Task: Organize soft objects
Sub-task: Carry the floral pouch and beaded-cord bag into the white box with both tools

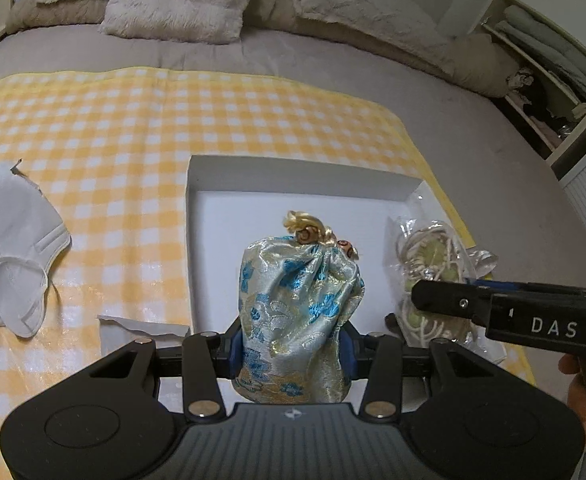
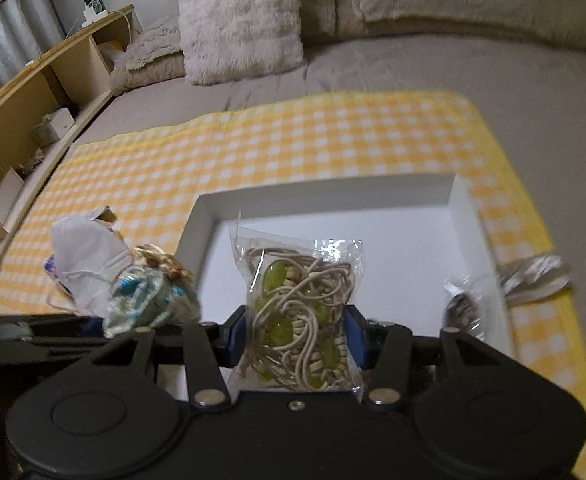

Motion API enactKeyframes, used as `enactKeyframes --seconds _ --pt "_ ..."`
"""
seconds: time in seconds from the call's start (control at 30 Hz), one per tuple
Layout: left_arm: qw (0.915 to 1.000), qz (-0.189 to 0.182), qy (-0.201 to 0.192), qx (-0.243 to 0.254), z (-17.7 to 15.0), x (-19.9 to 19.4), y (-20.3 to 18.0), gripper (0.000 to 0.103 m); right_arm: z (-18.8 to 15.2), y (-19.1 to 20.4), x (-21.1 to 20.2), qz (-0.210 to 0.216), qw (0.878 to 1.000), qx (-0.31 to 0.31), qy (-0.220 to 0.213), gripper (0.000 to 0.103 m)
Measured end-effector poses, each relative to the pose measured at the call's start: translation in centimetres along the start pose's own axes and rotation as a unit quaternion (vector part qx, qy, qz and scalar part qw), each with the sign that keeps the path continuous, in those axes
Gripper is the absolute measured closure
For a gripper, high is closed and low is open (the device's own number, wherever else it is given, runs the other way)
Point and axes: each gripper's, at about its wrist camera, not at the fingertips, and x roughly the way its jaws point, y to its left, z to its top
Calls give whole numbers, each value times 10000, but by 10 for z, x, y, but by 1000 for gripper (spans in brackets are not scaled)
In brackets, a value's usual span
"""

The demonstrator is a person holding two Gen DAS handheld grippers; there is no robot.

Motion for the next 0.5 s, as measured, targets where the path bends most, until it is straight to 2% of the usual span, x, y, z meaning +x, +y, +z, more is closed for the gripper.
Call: enactKeyframes --seconds 0.13,0.23,0.5 --pt "9999 96 63 -33 -1 6 4 57 0 -1 16 321 9990 192 257 53" --pt "9997 127 198 -119 -3 13 9 57 -1 1 30 396 9978 274 466 53" --pt "9972 -82 645 -373 -11 35 12 57 -7 3 54 40 9946 222 1010 52"
